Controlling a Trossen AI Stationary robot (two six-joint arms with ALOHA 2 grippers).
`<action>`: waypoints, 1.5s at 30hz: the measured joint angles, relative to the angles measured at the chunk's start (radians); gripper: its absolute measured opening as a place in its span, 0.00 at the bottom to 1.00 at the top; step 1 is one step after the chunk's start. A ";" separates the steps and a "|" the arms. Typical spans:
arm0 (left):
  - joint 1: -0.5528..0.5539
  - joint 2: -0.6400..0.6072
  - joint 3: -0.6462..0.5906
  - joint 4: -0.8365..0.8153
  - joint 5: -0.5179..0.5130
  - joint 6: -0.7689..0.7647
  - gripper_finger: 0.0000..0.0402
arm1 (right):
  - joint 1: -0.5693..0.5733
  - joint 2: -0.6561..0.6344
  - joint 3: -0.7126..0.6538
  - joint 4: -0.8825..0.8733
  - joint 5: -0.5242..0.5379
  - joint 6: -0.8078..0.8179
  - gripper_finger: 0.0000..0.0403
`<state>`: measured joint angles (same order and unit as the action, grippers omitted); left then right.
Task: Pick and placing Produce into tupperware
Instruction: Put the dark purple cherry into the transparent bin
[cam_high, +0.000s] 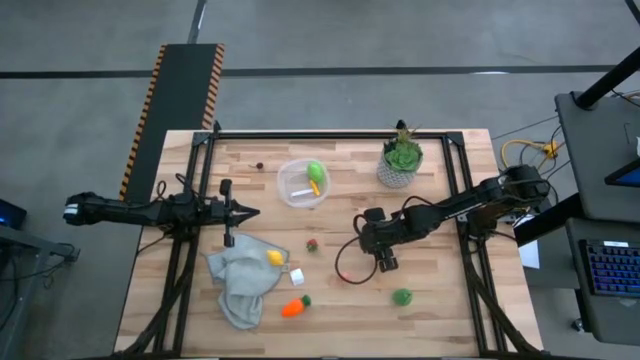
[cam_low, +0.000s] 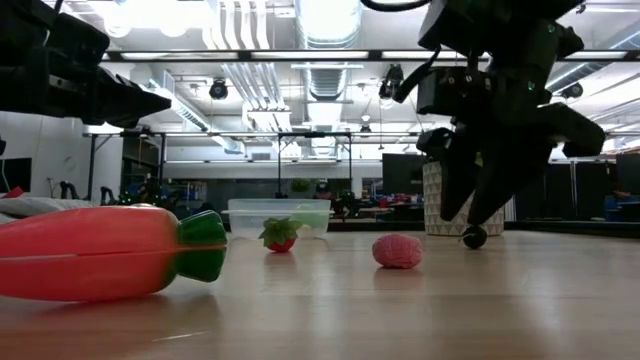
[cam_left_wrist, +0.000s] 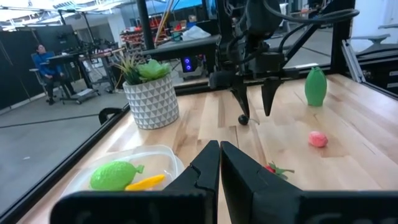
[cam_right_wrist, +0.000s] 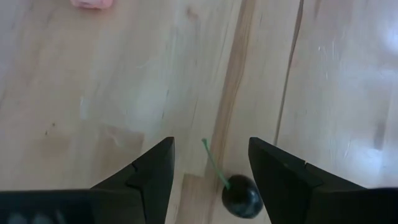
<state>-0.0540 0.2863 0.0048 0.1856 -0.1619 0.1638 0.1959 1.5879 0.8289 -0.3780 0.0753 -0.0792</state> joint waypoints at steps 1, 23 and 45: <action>0.000 0.000 0.000 0.000 0.000 0.000 0.00 | 0.000 0.000 -0.002 0.001 0.001 0.000 0.49; 0.000 0.001 0.000 0.003 0.000 0.000 0.00 | -0.019 0.000 -0.121 0.133 0.027 -0.003 0.45; 0.000 0.001 0.000 0.015 0.000 0.000 0.00 | -0.034 0.000 -0.122 0.133 0.034 0.000 0.02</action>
<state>-0.0540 0.2874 0.0048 0.2008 -0.1616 0.1637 0.1623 1.5883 0.7071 -0.2449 0.1097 -0.0794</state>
